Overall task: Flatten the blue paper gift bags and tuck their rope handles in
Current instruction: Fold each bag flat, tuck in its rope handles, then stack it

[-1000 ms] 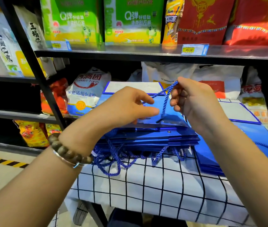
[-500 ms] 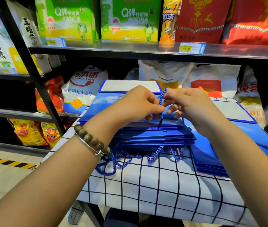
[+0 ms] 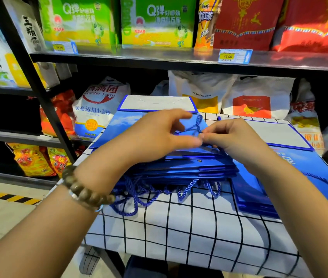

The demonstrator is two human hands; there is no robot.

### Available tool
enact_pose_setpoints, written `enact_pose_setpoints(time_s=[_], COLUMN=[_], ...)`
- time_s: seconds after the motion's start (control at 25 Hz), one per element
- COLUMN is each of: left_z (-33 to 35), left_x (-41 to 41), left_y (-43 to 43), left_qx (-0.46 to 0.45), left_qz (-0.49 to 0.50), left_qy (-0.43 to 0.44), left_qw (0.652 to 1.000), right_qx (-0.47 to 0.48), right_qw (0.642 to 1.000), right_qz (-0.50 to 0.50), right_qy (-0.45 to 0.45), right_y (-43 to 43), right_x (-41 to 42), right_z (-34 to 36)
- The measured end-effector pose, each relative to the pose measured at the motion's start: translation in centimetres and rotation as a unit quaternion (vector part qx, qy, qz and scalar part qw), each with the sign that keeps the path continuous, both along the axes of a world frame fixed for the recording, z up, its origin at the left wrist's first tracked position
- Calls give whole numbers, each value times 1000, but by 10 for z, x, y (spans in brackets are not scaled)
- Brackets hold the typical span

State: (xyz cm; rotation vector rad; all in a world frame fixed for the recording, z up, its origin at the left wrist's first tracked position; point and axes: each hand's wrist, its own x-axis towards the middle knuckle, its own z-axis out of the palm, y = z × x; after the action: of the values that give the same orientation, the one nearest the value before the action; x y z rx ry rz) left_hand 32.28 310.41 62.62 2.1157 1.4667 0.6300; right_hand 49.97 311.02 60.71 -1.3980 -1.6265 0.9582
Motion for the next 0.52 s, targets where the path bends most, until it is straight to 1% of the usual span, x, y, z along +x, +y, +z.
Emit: enact_pose_setpoints(time_s=[0.04,0.08,0.12,0.2,0.4,0.52], left_z=[-3,-6,-9,-13,-19,-22], left_x=[-6,-12,-15,-17,-18,-20], left_y=[-5,-9,-11,-12,-9,-8], left_qx=[24,39,40,29,50,62], left_qz=[-3,-6,-6,-3,0,-5], left_qy=[88,135,142,121,130,144], left_qw=[996,990,989,992,990,988], right_qx=[4,12,25,40,-3,3], right_qw=[1000,1000,999,998,999,999], right_qz=[-5,-13,-25,-37,33,29], right_qy=[-2,-6,-16,-32,-20,-31], right_y=[0,1,2,4,7,9], right_x=[0,0,-1,-3,-4,-5], right_z=[-1,-3,-4,-4,-1,0])
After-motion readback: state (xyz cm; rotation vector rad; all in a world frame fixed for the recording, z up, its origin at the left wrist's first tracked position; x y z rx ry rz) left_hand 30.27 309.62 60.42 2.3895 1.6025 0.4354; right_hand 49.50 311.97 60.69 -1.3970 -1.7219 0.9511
